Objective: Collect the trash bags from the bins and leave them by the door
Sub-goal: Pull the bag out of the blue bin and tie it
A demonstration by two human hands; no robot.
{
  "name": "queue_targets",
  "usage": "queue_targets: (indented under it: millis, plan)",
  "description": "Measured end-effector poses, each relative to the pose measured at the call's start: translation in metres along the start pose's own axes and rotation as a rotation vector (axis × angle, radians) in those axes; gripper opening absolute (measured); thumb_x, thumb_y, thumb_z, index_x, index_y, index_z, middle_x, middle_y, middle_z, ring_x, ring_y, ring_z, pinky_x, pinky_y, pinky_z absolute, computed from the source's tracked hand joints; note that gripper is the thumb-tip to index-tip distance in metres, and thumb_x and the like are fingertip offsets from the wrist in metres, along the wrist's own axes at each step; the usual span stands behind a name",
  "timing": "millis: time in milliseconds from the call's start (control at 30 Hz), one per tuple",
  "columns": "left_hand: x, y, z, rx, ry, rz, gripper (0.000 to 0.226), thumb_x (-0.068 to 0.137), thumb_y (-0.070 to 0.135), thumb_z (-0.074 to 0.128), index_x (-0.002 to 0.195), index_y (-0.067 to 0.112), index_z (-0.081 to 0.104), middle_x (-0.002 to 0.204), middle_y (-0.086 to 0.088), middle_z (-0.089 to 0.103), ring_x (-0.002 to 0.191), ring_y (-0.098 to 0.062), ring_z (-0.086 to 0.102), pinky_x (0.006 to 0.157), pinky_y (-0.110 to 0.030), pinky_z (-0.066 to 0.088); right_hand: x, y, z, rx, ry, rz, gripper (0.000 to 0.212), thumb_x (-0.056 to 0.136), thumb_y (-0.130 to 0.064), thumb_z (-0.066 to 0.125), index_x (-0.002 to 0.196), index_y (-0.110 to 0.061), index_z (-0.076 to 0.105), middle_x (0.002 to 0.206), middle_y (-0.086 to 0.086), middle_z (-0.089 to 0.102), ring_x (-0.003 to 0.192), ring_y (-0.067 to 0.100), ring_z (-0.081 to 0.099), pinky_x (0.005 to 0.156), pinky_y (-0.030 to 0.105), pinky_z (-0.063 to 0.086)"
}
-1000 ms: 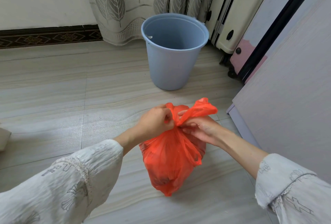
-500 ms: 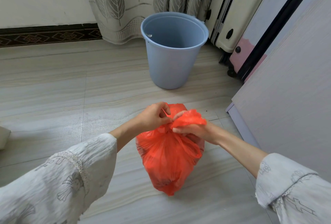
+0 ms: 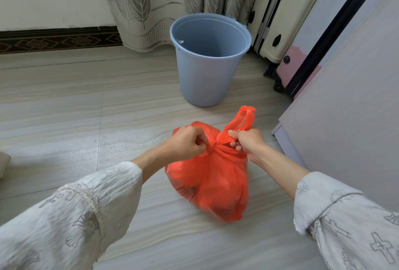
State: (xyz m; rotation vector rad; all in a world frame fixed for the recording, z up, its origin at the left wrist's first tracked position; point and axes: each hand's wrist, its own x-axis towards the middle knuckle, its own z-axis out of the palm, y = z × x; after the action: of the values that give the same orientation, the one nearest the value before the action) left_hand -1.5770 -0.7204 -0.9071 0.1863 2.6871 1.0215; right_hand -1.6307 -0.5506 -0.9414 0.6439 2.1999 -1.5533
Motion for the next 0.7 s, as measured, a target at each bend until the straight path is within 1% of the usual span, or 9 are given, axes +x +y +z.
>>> queue_targets:
  millis: [100,133,233,367,433,500,533,600,700]
  plan:
    - [0.003,0.009,-0.006,-0.03,0.039,0.006,0.016,0.074,0.004,0.054,0.08,0.009,0.068,0.075,0.001,0.065,0.06,-0.003,0.052,0.054,-0.006,0.037,0.009,-0.02,-0.004,0.084,0.055,0.021,0.024,0.083,-0.006,0.062,0.062,-0.011,0.051,0.054,0.005,0.051,0.036,0.011,0.045,0.026,0.015,0.028]
    - [0.006,0.013,-0.009,-0.042,0.063,0.013,0.015,0.074,0.004,0.054,0.079,0.008,0.068,0.073,0.0,0.065,0.059,-0.003,0.051,0.052,-0.005,0.036,0.012,-0.028,-0.005,0.139,0.07,0.038,0.027,0.083,-0.002,0.06,0.06,-0.01,0.049,0.054,0.005,0.048,0.028,0.007,0.042,0.025,0.014,0.026]
    - [0.01,0.026,-0.013,-0.047,0.1,0.04,0.012,0.074,0.006,0.056,0.077,0.008,0.067,0.072,0.0,0.064,0.066,-0.01,0.053,0.053,-0.006,0.036,0.02,-0.041,-0.01,0.271,0.099,0.089,0.029,0.083,0.006,0.056,0.059,-0.008,0.046,0.054,0.005,0.044,0.018,0.001,0.035,0.025,0.011,0.023]
    - [0.009,0.033,-0.011,-0.023,0.084,0.067,0.011,0.073,0.006,0.058,0.077,0.006,0.068,0.07,0.003,0.061,0.066,-0.009,0.052,0.053,-0.005,0.035,0.029,-0.036,-0.014,0.27,0.143,0.133,0.03,0.081,0.009,0.053,0.057,-0.007,0.046,0.054,0.007,0.046,0.018,0.002,0.035,0.025,0.009,0.023]
    - [0.008,0.035,-0.009,-0.031,0.078,0.067,0.012,0.074,0.006,0.057,0.077,0.005,0.068,0.069,0.002,0.06,0.065,-0.01,0.051,0.052,-0.006,0.035,0.032,-0.035,-0.015,0.251,0.145,0.155,0.031,0.083,0.009,0.051,0.057,-0.006,0.045,0.041,0.006,0.047,0.016,0.002,0.034,0.025,0.009,0.024]
    - [0.008,0.037,-0.005,-0.015,0.056,0.076,0.015,0.075,0.006,0.055,0.081,0.005,0.069,0.07,0.002,0.06,0.067,-0.011,0.051,0.052,-0.014,0.034,0.034,-0.033,-0.016,0.242,0.155,0.168,0.032,0.083,0.01,0.05,0.056,-0.005,0.044,0.023,0.001,0.041,0.015,0.002,0.033,0.024,0.008,0.024]
    - [0.008,0.037,-0.003,-0.003,0.044,0.082,0.016,0.076,0.005,0.054,0.083,0.005,0.069,0.072,0.001,0.061,0.068,-0.011,0.05,0.054,-0.017,0.032,0.035,-0.032,-0.017,0.232,0.16,0.165,0.032,0.083,0.01,0.05,0.055,-0.005,0.045,0.021,-0.001,0.04,0.015,0.002,0.033,0.024,0.008,0.024]
    - [0.008,0.033,-0.002,0.004,0.035,0.07,0.018,0.079,0.005,0.05,0.089,0.006,0.065,0.077,0.0,0.061,0.071,-0.013,0.048,0.058,-0.018,0.029,0.035,-0.033,-0.017,0.218,0.159,0.152,0.03,0.082,0.008,0.054,0.056,-0.006,0.047,0.032,0.002,0.047,0.018,0.004,0.037,0.026,0.01,0.027]
    - [0.01,0.014,-0.007,0.031,0.029,-0.002,0.023,0.081,0.007,0.049,0.103,0.008,0.053,0.08,-0.002,0.053,0.075,-0.018,0.043,0.063,-0.026,0.029,0.029,-0.038,-0.014,0.146,0.131,0.088,0.025,0.081,-0.001,0.059,0.059,-0.01,0.05,0.054,0.005,0.051,0.033,0.008,0.044,0.029,0.015,0.031]
